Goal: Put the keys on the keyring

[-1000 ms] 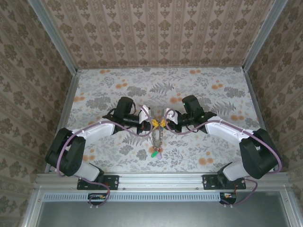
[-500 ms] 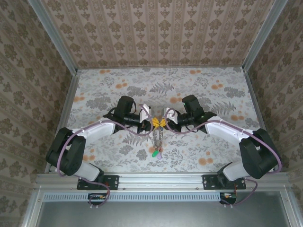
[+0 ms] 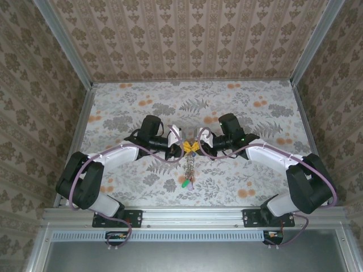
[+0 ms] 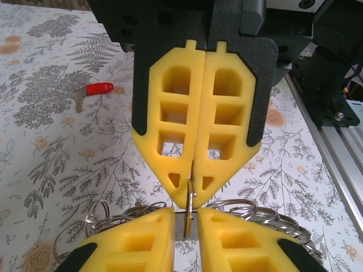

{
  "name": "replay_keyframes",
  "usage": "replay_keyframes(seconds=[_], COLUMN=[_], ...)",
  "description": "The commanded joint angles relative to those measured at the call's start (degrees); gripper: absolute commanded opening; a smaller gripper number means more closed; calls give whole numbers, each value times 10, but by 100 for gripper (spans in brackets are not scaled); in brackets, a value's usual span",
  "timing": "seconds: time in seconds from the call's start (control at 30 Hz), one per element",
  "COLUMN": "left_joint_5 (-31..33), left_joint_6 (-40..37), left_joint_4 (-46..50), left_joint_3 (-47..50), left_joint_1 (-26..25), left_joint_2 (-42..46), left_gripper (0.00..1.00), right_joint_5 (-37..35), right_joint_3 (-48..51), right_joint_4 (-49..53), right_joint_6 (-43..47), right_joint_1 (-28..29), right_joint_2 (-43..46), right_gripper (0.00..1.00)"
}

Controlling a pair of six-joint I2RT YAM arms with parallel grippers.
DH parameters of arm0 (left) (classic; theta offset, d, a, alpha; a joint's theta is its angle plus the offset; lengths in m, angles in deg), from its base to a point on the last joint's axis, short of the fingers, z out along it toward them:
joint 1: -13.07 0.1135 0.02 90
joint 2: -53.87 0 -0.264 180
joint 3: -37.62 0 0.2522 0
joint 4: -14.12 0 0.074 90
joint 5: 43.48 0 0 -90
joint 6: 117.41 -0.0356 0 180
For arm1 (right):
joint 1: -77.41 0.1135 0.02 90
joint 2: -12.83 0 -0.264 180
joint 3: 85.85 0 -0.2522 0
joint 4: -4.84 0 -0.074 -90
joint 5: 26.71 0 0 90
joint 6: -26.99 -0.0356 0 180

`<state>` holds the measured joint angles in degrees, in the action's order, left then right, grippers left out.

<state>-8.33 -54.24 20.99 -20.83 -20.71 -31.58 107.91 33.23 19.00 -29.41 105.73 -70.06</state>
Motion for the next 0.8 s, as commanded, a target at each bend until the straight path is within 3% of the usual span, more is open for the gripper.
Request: replay_keyframes(seconds=[0.0,0.37,0.57,0.77], left_joint_5=[-11,-7,10,23], left_joint_6=[-7,-3,37,82], left_joint_4=[-7,-15,-71,-154], left_joint_3=[-13,-14,4,36], left_joint_1=[-9,-10,-9,-4], left_joint_2=[-11,-9,3,13], left_gripper=[14,0,0,0], right_joint_5=[33,29,-26,-108], right_joint_3=[-18,-25,-10,34], right_joint_4=[-24,-5,3,13], right_joint_6=[-13,-17,-20,-65], right_joint_1=[-1,-1,-1,-3], right_joint_2=[-6,-4,27,123], right_gripper=[0,3,22,31])
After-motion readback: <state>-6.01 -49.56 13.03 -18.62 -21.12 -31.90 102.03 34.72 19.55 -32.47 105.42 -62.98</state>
